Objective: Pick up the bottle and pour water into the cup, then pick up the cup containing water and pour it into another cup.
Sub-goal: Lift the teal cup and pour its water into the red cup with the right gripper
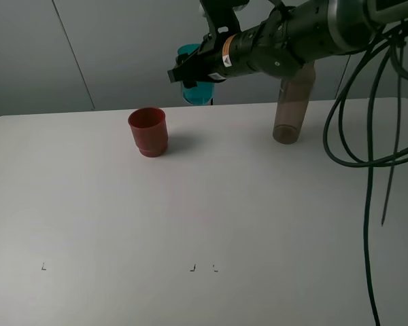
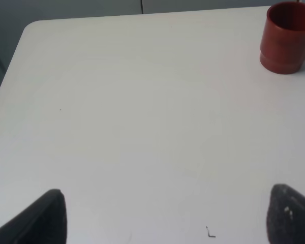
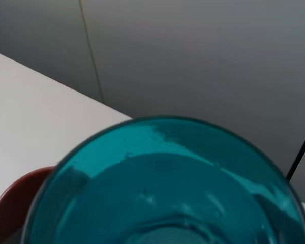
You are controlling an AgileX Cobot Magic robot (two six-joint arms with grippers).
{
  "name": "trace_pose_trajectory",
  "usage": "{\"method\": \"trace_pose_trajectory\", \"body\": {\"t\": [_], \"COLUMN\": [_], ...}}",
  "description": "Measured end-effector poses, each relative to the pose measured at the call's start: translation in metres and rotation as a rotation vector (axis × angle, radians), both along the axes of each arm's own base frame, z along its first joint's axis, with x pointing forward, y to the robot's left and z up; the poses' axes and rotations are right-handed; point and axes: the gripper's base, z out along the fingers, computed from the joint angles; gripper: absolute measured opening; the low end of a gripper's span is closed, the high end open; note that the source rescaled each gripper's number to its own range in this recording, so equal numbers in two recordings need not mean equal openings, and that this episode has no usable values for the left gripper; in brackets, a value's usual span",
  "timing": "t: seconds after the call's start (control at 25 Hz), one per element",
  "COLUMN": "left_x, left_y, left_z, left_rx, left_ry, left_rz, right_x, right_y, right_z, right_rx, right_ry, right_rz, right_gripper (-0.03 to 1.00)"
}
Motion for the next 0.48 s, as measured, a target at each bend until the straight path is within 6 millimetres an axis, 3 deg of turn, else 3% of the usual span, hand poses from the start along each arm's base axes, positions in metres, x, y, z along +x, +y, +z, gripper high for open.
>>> {"method": "trace_pose_trajectory", "body": {"t": [0.48], "left_x": [0.0], "left_y": [0.0], "left_z": [0.0], "left_rx": [0.0], "left_ry": [0.0], "left_rz": [0.0], "right_x": [0.039], "right_y": [0.027], "right_z": [-0.015], "right_rx": [0.019], "right_ry": [-0.04], "right_rz": [-0.002], "right_gripper": [0.07]}}
